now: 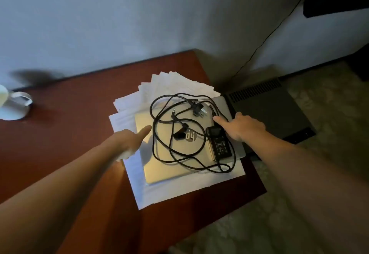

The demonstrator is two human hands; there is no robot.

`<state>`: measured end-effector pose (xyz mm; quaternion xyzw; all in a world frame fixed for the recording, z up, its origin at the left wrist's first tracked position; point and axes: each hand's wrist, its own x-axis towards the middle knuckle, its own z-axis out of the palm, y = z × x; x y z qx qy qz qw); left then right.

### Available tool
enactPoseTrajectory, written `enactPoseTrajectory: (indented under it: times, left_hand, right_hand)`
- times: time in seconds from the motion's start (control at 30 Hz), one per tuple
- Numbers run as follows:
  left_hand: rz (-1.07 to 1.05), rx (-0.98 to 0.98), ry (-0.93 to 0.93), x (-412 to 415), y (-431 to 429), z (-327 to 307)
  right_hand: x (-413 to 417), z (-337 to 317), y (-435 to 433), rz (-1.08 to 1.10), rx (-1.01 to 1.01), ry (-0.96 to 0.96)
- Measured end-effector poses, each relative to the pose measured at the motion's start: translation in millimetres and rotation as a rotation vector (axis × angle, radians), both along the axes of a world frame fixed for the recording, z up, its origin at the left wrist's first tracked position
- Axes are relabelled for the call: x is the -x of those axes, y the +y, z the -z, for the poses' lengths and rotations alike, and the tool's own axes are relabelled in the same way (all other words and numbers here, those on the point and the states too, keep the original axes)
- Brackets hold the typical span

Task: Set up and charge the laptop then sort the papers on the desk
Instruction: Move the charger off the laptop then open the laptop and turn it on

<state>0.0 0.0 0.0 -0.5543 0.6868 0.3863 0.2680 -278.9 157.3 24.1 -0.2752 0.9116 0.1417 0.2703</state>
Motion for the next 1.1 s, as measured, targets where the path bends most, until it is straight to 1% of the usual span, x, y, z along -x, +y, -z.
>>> enactPoseTrajectory:
  times: [0.07,0.17,0.37,0.47,0.63,0.83,0.93,1.1]
  left_hand:
    - [-0.137,-0.05,0.003,8,0,9]
    - [-0.197,-0.08,0.025,17,4,22]
    - [-0.184,-0.031,0.037,21,4,35]
    - [-0.168,0.02,0.009,24,6,36]
    - [-0.167,0.079,-0.004,28,8,34]
    - [-0.164,0.16,0.005,24,12,26]
    - [-0.17,0.191,0.003,19,9,21]
    - [-0.172,0.213,0.022,5,5,8]
  right_hand:
    - [5,6,2,0.015,-0.047,-0.049]
    - [13,24,7,0.041,-0.061,-0.151]
    - [19,38,10,0.166,0.025,-0.295]
    - [23,40,7,0.224,0.05,-0.344]
    - [23,43,4,0.252,0.086,-0.328]
    - [14,43,13,0.238,0.118,-0.245]
    - [8,34,13,0.209,0.106,-0.227]
    - [-4,10,5,0.162,0.148,-0.173]
